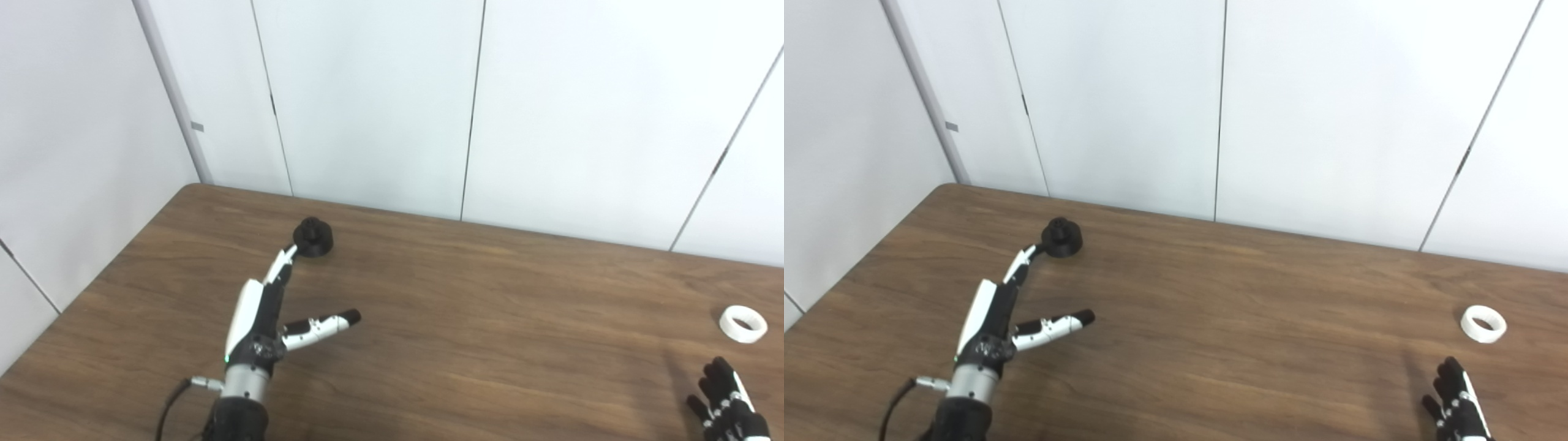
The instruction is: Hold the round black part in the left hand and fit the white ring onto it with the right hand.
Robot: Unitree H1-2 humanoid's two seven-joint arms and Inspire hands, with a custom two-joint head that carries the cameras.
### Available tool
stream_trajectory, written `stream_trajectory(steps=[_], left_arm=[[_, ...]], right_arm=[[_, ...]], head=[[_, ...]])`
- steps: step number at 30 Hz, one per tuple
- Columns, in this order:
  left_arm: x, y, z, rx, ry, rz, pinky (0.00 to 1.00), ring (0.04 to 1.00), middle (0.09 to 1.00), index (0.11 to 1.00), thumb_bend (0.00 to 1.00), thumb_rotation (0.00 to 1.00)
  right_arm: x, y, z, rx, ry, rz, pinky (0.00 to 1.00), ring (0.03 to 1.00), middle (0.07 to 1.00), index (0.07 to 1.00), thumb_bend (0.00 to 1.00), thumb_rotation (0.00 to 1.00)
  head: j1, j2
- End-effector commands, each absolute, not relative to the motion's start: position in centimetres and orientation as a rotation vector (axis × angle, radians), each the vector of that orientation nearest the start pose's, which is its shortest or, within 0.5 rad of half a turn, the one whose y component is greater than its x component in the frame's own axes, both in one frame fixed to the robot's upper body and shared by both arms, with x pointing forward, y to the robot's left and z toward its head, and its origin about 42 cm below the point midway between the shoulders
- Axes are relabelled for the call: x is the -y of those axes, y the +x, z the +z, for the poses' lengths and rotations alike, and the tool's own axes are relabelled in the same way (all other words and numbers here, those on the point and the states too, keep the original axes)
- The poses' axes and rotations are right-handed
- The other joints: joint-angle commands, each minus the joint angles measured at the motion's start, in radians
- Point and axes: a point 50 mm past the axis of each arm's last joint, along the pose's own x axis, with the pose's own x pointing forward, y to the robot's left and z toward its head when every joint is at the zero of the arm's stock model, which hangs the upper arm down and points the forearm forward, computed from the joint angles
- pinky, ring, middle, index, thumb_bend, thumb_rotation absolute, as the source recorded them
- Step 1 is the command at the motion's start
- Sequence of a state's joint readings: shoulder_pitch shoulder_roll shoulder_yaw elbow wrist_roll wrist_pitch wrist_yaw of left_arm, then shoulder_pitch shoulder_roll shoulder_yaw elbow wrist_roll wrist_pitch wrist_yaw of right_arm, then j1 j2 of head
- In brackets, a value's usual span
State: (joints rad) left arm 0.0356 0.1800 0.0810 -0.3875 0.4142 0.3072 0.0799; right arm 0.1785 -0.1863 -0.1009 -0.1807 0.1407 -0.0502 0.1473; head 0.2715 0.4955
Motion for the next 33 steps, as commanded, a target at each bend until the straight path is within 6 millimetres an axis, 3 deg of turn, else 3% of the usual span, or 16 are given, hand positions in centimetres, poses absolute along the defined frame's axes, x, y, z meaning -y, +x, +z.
stream_trajectory(steps=[1,16,33], left_arm=[[-29.9,26.8,19.8,0.105,0.633,0.33,1.0,1.0,0.994,0.943,0.96,0.33],[-34.1,31.9,20.8,0.026,0.712,0.429,1.0,1.0,0.979,0.908,0.93,0.34],[-35.8,39.2,20.5,-0.067,0.815,0.436,1.0,1.0,0.968,0.867,0.95,0.37]], right_arm=[[29.5,21.8,11.1,0.042,-0.075,0.03,1.0,1.0,1.0,0.998,0.61,1.0],[29.3,21.7,11.3,0.04,-0.081,0.037,1.0,1.0,0.998,0.996,0.61,1.0],[29.6,21.3,11.3,0.045,-0.111,0.038,1.0,1.0,0.992,0.997,0.61,1.0]], head=[[0.004,0.002],[0.005,0.008],[0.0,0.015]])
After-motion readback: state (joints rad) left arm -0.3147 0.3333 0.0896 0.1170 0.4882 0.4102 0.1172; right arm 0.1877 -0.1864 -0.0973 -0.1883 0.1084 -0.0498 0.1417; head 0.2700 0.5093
